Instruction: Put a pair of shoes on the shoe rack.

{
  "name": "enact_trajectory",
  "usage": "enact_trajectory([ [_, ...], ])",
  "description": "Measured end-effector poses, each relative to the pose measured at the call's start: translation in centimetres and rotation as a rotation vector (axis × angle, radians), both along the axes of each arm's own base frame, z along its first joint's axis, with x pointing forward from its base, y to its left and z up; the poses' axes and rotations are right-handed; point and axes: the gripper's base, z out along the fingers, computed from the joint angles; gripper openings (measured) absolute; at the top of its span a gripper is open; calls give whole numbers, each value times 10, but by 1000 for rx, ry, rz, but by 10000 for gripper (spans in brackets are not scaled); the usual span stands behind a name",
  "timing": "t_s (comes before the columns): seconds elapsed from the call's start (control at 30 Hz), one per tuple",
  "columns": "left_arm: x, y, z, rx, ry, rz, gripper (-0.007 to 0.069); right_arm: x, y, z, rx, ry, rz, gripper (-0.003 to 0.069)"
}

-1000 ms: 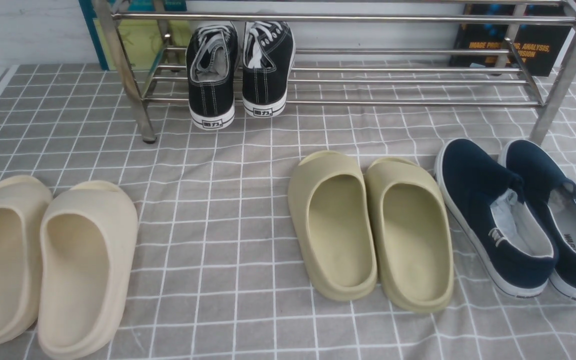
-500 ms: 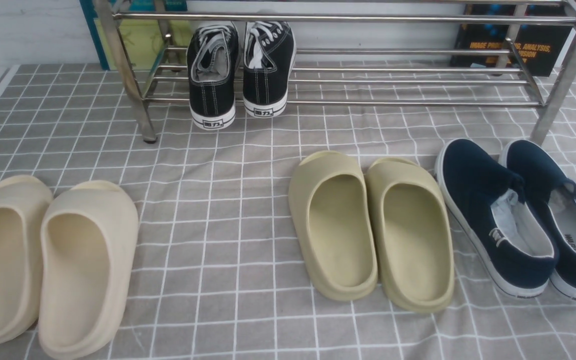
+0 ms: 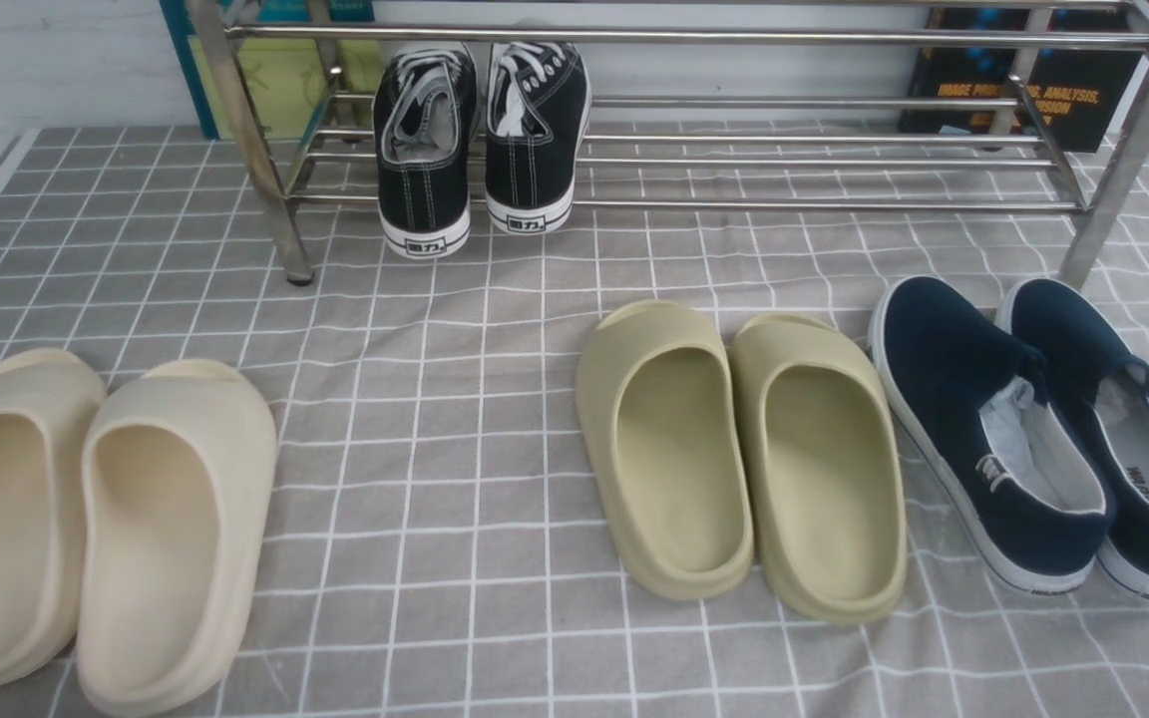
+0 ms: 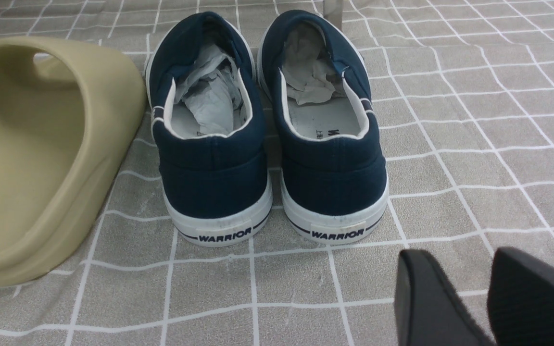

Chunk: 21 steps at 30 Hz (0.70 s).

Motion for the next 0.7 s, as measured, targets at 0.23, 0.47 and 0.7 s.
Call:
enact_trajectory([
  [0.23, -2, 0, -14, -5, 107, 4, -13, 0, 0, 0, 0, 1, 0, 239],
  [0.47, -2, 0, -15, 23, 109, -4, -13, 0, 0, 0, 0, 1, 0, 239],
  [0.7, -2, 0, -15, 25, 109, -4, -13, 0, 0, 0, 0, 1, 0, 239],
])
